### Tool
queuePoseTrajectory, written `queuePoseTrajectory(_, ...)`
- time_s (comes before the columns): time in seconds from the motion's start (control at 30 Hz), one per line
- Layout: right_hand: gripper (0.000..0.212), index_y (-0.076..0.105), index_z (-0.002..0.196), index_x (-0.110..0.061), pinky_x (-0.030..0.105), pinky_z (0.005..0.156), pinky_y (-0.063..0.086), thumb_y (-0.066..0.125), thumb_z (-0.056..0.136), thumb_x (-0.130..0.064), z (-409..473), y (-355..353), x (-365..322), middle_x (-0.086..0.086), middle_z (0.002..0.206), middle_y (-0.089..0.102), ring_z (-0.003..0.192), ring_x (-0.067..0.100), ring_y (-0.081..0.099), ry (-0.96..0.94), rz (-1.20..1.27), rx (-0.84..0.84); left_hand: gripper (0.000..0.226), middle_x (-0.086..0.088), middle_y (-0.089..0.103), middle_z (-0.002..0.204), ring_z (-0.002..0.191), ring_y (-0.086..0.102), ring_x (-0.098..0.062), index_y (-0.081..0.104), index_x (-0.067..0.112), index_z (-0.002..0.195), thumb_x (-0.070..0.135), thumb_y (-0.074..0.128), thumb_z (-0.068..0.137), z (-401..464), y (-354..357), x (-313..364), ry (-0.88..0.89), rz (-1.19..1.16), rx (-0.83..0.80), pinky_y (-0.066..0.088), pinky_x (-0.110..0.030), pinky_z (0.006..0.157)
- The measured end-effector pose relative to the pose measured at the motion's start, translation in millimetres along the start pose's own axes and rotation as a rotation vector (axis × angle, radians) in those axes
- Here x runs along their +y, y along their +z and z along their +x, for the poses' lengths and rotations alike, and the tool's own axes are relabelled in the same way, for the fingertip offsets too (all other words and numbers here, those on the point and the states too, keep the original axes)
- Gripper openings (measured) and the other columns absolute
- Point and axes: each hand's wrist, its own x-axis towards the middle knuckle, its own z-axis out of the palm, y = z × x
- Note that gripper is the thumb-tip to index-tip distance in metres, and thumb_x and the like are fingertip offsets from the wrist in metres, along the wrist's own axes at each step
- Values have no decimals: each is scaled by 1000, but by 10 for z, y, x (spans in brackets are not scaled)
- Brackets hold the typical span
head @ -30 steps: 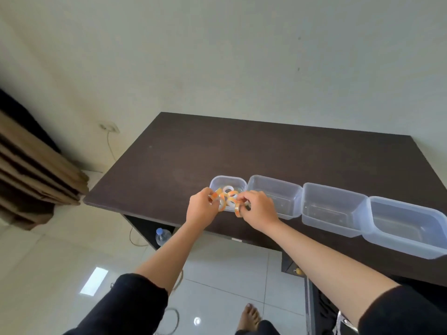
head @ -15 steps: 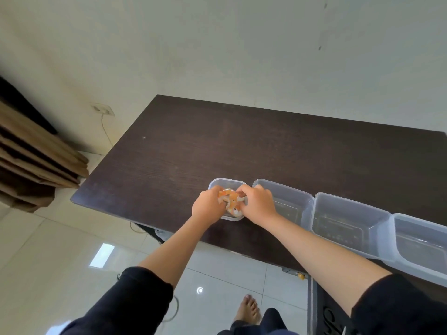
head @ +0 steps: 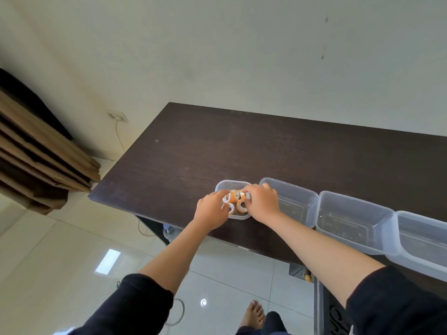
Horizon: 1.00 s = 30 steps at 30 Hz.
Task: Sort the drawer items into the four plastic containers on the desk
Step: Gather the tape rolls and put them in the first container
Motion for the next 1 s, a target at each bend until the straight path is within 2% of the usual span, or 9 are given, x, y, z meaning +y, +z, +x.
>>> queuePoseTrajectory(0.17, 27, 62, 117, -20, 37, 87, 36, 52, 91, -17, -254, -28, -43, 0, 118, 65, 110, 27, 49, -22, -53, 119, 47, -5, 53, 134, 118, 51, -26, 46, 18, 137, 17, 51, 91, -331, -29, -8, 44, -68, 82, 46, -40, 96)
queuePoseTrajectory(0.27, 27, 63, 115, -18, 38, 87, 38, 53, 90, -15, -570, -13, -54, 1, 116, 66, 107, 27, 51, -39, -55, 157, 44, -4, 53, 132, 109, 55, -27, 49, 20, 134, 18, 52, 90, -644, 47, -4, 65, -114, 102, 49, -41, 89)
queuePoseTrajectory(0.4, 27, 62, 115, -19, 38, 90, 39, 56, 89, -19, -1215, 40, 1, -2, 119, 65, 111, 26, 52, -48, -12, 146, 48, -5, 50, 137, 122, 50, -24, 47, 16, 137, 18, 54, 89, -1163, 271, 71, 81, -157, 81, 44, -37, 100)
queuePoseTrajectory(0.57, 31, 59, 119, -18, 36, 89, 37, 53, 89, -20, -2124, 103, 274, -2, 121, 63, 114, 24, 50, -5, -62, 51, 50, -7, 46, 141, 130, 44, -22, 43, 13, 139, 16, 52, 90, -1784, 669, 341, 142, -177, 0, 37, -29, 104)
queuePoseTrajectory(0.77, 30, 59, 119, -18, 38, 91, 40, 51, 91, -23, -2960, 150, 698, -2, 119, 64, 113, 25, 50, 150, -80, 17, 48, -4, 44, 143, 133, 40, -21, 40, 15, 141, 21, 49, 94, -2244, 1186, 748, 211, -191, -135, 33, -29, 108)
queuePoseTrajectory(0.87, 26, 62, 114, -17, 37, 87, 41, 51, 91, -24, -3297, 210, 981, 1, 114, 66, 108, 26, 52, 224, -81, -20, 47, -2, 41, 145, 133, 39, -20, 38, 19, 142, 22, 48, 96, -2422, 1451, 922, 205, -191, -212, 35, -31, 108)
queuePoseTrajectory(1.0, 28, 61, 116, -17, 36, 86, 44, 53, 90, -23, -3489, 190, 1370, 2, 113, 65, 108, 25, 52, 298, -92, -65, 45, -1, 40, 146, 131, 43, -21, 38, 20, 141, 22, 47, 97, -2478, 1706, 1121, 215, -164, -279, 38, -31, 105)
